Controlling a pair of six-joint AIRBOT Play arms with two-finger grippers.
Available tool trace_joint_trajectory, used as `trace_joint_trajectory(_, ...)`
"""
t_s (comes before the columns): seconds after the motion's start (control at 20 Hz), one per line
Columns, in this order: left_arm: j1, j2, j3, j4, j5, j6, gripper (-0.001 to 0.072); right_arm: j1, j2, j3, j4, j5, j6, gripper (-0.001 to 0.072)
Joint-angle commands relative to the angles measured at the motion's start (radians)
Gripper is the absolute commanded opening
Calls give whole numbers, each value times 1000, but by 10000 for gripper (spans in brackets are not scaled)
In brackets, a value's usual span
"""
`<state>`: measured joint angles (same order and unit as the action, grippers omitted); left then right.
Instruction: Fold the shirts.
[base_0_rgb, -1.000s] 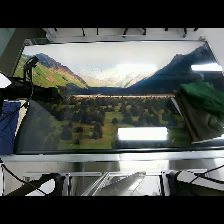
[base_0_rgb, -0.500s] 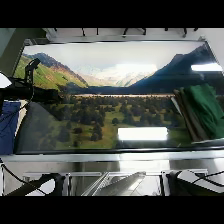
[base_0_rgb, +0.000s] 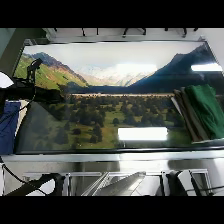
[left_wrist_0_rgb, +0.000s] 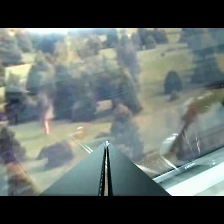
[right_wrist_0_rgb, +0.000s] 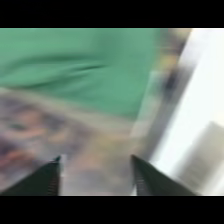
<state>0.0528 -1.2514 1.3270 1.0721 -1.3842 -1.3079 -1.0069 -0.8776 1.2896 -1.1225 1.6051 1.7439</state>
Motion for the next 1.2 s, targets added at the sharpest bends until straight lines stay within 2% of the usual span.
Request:
trace_joint_trajectory(0.0, -41, 0, 1, 0, 3, -2, 16, 282, 108, -5, 318, -89, 16, 224)
trace_joint_trajectory(0.05, -55, 0, 1, 0, -5, -2, 16, 456, 113, -5, 330, -143, 10, 24)
trace_joint_trajectory(0.15, -82, 0, 1, 2, -31, -2, 16, 880, 96, -11, 268, -306, 55, 22)
trace_joint_trajectory(0.25, -108, 1, 1, 9, -45, -2, 16, 1311, 25, -13, 69, -487, 156, 22)
trace_joint_trajectory(0.3, -118, 1, 1, 10, -56, -2, 16, 1484, -30, -13, -47, -561, 211, 22)
trace_joint_trajectory(0.35, -131, 2, 1, 10, -69, -1, 16, 1589, -82, -13, -115, -621, 221, 22)
trace_joint_trajectory(0.45, -143, 2, 1, 10, -72, 1, 16, 1672, -181, -13, -129, -693, 217, 22)
trace_joint_trajectory(0.6, -139, 3, 1, 9, -73, 3, 16, 1678, -246, -13, -116, -701, 216, 23)
trace_joint_trajectory(1.15, -124, 2, 1, 7, -87, 2, 16, 1678, -252, -13, -112, -669, 217, 24)
